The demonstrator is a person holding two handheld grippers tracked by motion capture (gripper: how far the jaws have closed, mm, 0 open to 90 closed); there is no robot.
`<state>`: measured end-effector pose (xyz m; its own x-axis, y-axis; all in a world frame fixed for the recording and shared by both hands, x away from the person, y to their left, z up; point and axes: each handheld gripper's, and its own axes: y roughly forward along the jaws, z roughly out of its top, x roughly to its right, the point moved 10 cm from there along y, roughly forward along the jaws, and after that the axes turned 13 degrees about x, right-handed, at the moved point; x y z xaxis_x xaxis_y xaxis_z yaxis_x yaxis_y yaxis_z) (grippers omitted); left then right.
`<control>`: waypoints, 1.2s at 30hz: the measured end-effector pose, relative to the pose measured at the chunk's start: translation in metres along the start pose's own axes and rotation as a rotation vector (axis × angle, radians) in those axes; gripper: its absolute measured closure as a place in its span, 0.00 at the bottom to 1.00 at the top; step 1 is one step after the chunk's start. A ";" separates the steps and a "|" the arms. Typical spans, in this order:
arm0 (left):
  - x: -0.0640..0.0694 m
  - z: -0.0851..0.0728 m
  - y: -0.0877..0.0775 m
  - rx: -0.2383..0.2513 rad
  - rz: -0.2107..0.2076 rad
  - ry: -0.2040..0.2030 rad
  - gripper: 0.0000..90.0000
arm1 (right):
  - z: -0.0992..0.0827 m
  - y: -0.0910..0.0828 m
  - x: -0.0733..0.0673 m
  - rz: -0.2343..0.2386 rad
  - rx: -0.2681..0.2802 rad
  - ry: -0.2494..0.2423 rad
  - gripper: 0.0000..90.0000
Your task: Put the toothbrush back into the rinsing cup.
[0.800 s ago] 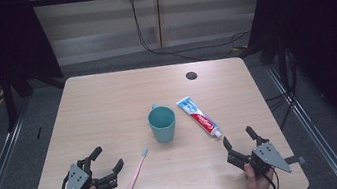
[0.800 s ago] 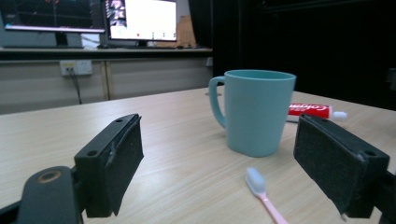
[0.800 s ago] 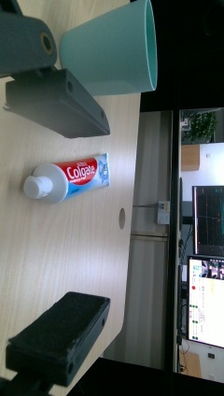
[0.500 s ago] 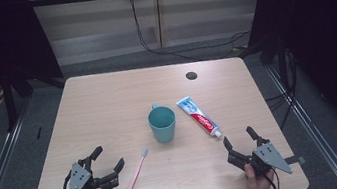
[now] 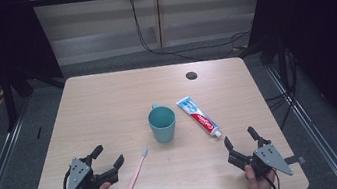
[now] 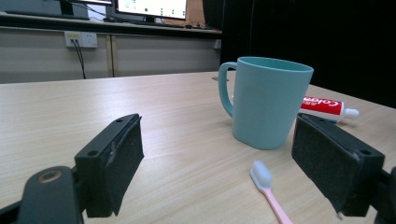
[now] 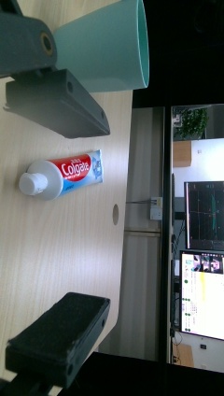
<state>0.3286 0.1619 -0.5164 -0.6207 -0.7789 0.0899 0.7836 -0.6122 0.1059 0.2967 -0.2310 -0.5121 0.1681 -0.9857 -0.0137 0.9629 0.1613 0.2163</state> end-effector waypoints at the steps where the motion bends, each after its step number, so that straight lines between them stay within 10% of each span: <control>1: 0.000 0.000 0.000 0.000 0.000 0.000 0.18 | 0.000 0.000 0.000 0.000 0.000 0.000 0.16; 15: 0.006 0.015 -0.002 -0.093 -0.067 -0.077 0.32 | 0.000 0.000 0.000 -0.004 -0.005 0.000 0.16; 36: 0.019 0.027 0.021 -0.360 -0.171 -0.063 0.42 | 0.000 0.000 0.000 0.001 -0.005 0.002 0.16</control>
<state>0.3326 0.1383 -0.4862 -0.7344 -0.6588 0.1630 0.6216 -0.7494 -0.2281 0.2971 -0.2309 -0.5123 0.1694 -0.9854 -0.0151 0.9637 0.1624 0.2118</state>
